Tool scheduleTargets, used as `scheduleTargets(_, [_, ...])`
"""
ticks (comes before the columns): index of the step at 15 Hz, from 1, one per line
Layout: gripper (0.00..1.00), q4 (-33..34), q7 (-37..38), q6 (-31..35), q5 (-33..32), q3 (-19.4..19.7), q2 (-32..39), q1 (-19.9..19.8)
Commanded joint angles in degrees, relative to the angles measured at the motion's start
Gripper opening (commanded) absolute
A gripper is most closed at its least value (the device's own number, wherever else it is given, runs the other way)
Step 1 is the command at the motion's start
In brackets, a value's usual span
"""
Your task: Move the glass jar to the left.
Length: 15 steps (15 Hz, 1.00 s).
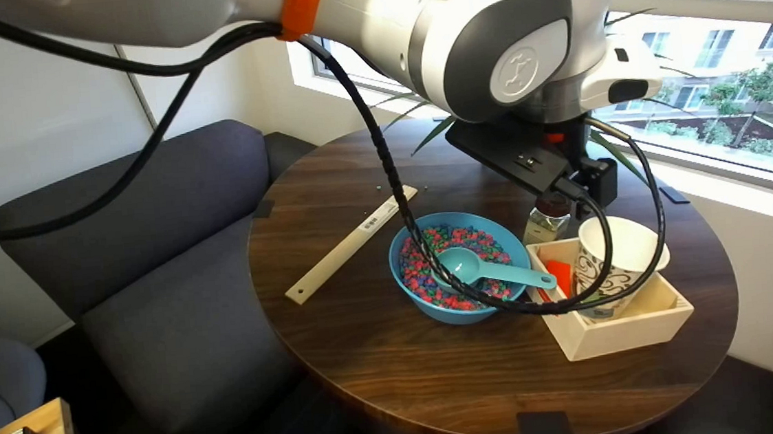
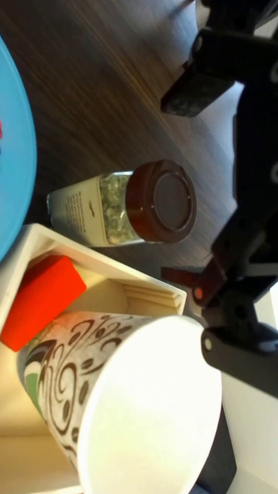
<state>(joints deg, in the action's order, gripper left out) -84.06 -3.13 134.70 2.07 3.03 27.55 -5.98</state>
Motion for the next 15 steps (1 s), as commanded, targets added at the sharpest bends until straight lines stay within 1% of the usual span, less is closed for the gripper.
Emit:
scheduleTargets(1, [0.98,2.61,-0.37,-2.02,1.16,-0.67,2.19,-0.76])
scheduleTargets(3, [0.93,2.71,-0.3,-2.86,1.31,-0.75,2.46,-0.83])
scheduleTargets(4, [0.88,2.78,-0.42,-3.69,1.46,-0.84,2.51,-0.89])
scheduleTargets(5, [0.87,2.84,-0.49,-4.52,1.77,-0.96,2.53,-0.98])
scheduleTargets(6, [0.82,2.99,-0.43,-5.63,1.93,-0.97,2.49,-0.96])
scheduleTargets(8, [0.77,3.47,0.03,-7.31,1.55,-0.64,2.4,-0.72])
scheduleTargets(9, [0.71,3.87,0.35,-7.94,1.15,-0.38,2.44,-0.56])
scheduleTargets(10, [0.76,4.21,0.55,-8.88,0.92,-0.23,2.51,-0.48])
scheduleTargets(11, [0.74,4.5,0.66,-9.6,0.79,-0.12,2.58,-0.44])
scheduleTargets(12, [0.77,4.61,0.73,-10.13,0.66,-0.04,2.64,-0.37])
scheduleTargets(14, [0.76,4.97,0.95,-10.89,0.29,0.17,2.81,-0.24])
scheduleTargets(15, [0.55,5.09,0.99,-10.9,0.08,0.24,2.89,-0.15])
